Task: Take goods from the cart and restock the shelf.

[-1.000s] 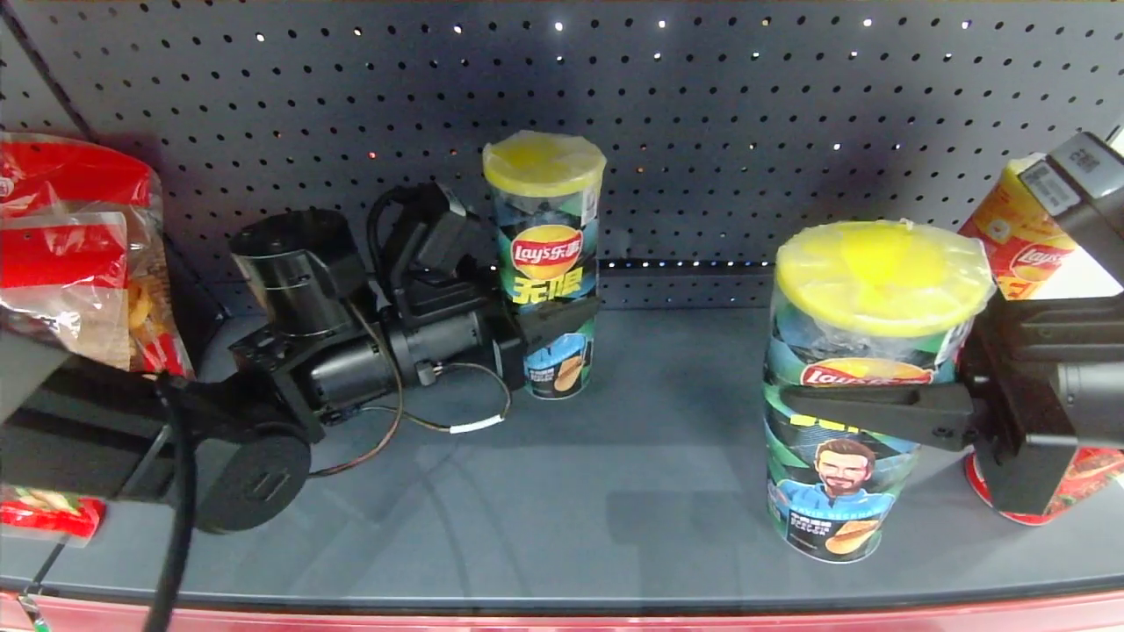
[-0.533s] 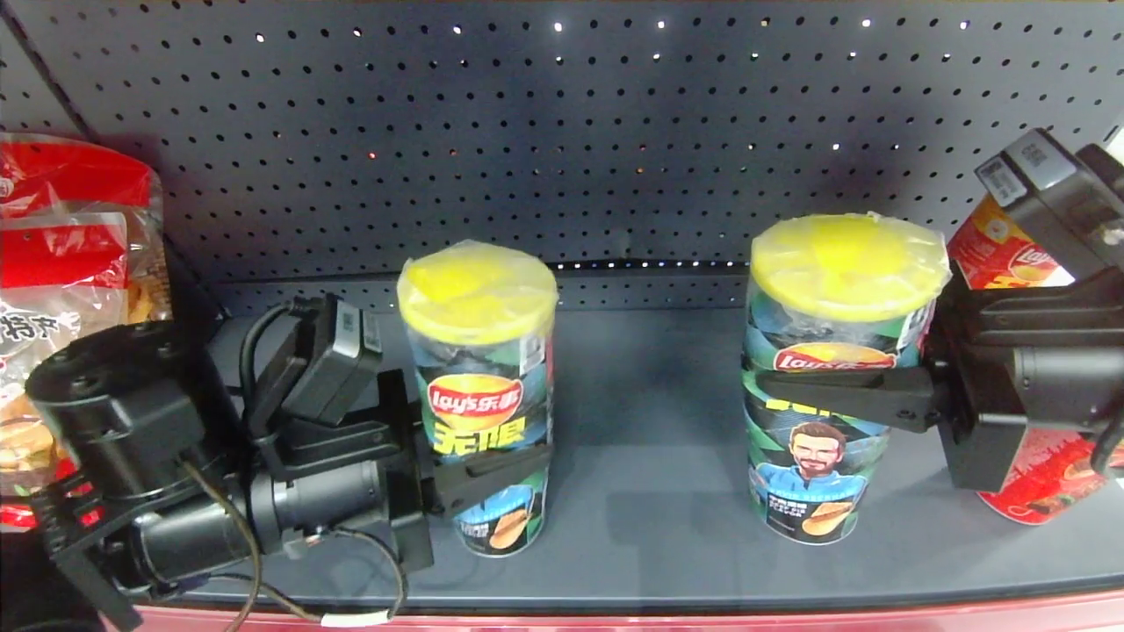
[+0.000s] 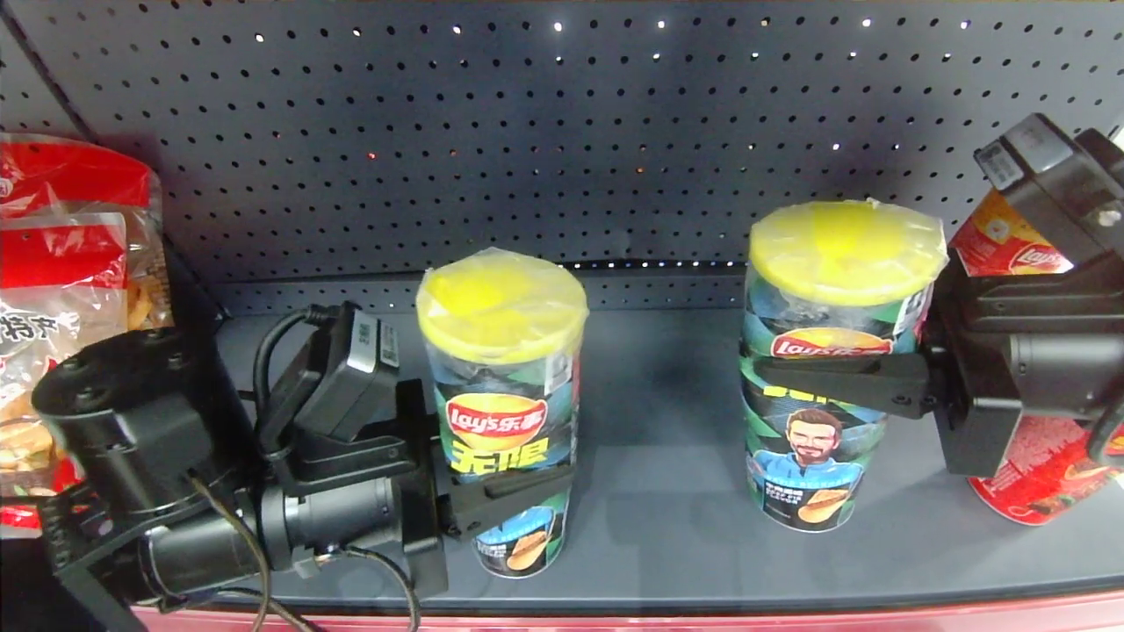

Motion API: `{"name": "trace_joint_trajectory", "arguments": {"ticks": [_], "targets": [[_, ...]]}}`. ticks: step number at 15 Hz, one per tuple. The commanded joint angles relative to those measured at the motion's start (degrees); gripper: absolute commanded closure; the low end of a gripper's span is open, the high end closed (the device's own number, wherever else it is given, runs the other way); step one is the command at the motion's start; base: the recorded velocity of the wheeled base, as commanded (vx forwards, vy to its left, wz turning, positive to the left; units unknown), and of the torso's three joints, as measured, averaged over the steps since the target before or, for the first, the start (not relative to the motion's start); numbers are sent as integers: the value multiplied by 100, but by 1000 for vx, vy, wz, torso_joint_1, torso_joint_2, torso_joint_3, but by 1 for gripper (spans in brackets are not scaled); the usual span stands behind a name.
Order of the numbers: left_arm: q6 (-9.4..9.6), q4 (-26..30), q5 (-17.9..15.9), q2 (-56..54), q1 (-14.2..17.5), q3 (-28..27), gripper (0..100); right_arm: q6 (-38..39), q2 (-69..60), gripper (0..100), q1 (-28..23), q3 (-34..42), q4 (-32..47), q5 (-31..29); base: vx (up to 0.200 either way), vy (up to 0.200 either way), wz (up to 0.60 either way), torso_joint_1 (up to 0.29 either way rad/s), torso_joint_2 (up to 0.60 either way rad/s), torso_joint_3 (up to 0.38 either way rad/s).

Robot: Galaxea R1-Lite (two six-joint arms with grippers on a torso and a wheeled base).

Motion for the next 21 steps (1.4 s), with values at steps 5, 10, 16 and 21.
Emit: {"name": "trace_joint_trajectory", "arguments": {"ticks": [5, 10, 16, 21], "targets": [[-7, -16, 0, 959, -131, -557, 100, 26, 3, 100, -40, -95, 0, -6, 0, 0, 0, 0, 0, 0], [1, 2, 17, 986, -122, -408, 100, 17, 12, 100, -40, -95, 0, 2, 0, 0, 0, 0, 0, 0], [-7, 11, 26, 801, -87, -267, 100, 17, 38, 100, -49, -86, 0, 11, 0, 0, 0, 0, 0, 0], [10, 2, 35, 590, -52, -91, 0, 17, 56, 100, -75, -60, 0, 11, 0, 0, 0, 0, 0, 0]]}}
